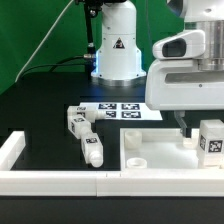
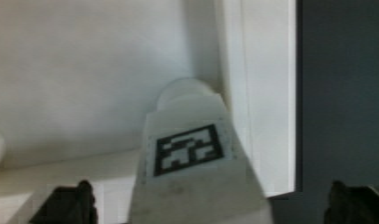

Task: Assemble one leg

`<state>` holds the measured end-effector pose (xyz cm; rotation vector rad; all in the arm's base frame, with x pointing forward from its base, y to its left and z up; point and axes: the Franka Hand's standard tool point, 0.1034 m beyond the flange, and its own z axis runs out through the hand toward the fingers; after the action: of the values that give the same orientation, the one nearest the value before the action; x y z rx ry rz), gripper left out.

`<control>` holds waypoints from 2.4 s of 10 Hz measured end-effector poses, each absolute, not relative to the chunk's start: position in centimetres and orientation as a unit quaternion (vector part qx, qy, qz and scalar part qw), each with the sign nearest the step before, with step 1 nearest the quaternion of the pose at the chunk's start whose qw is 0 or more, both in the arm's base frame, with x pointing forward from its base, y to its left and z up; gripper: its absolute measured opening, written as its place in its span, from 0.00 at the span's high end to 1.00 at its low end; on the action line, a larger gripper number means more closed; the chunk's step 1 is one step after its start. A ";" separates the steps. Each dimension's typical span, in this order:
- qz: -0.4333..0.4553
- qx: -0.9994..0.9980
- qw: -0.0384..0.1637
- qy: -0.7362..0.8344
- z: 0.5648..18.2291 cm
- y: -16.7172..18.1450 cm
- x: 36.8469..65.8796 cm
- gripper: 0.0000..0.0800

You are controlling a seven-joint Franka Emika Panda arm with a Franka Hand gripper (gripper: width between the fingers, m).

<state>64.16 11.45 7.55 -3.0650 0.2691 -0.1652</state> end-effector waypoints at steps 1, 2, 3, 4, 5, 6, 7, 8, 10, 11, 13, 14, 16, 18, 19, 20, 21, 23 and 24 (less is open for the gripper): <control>-0.053 -0.994 0.030 0.093 7.5 11.4 64.2 0.35; -0.053 -0.993 0.031 0.102 7.5 11.4 64.2 0.35; -0.052 -0.989 0.033 0.136 7.5 11.4 64.1 0.52; -0.051 -0.984 0.034 0.169 7.5 11.2 64.1 0.52; -0.049 -0.978 0.035 0.201 7.5 11.2 64.1 0.64; -0.047 -0.970 0.037 0.234 7.4 11.2 64.1 0.64; -0.041 -0.946 0.037 0.318 7.4 11.1 64.0 0.64; -0.034 -0.920 0.039 0.389 7.4 11.1 64.0 0.64; -0.012 -0.827 0.048 0.560 7.3 11.4 63.9 0.64; 0.001 -0.769 0.059 0.637 7.2 11.3 64.0 0.64; 0.009 -0.720 0.065 0.691 7.2 11.2 64.0 0.64; 0.008 -0.726 0.065 0.684 7.2 11.2 64.0 0.64; 0.003 -0.767 0.063 0.638 7.2 11.1 64.0 0.31; -0.008 -0.874 0.063 0.482 7.2 10.8 64.0 0.21; -0.009 -0.903 0.062 0.424 7.1 11.0 63.9 0.21; -0.012 -0.920 0.062 0.386 7.1 11.1 63.9 0.19; -0.014 -0.928 0.061 0.367 7.1 10.9 64.0 0.19; -0.019 -0.951 0.058 0.304 7.1 10.7 64.0 0.19; -0.020 -0.956 0.058 0.287 7.1 10.8 64.0 0.19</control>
Offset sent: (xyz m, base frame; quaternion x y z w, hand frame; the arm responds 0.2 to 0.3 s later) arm 0.0000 0.0000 0.0000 0.0000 0.0000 0.1296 0.9916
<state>64.00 10.76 7.13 -2.8984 0.8691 -0.0609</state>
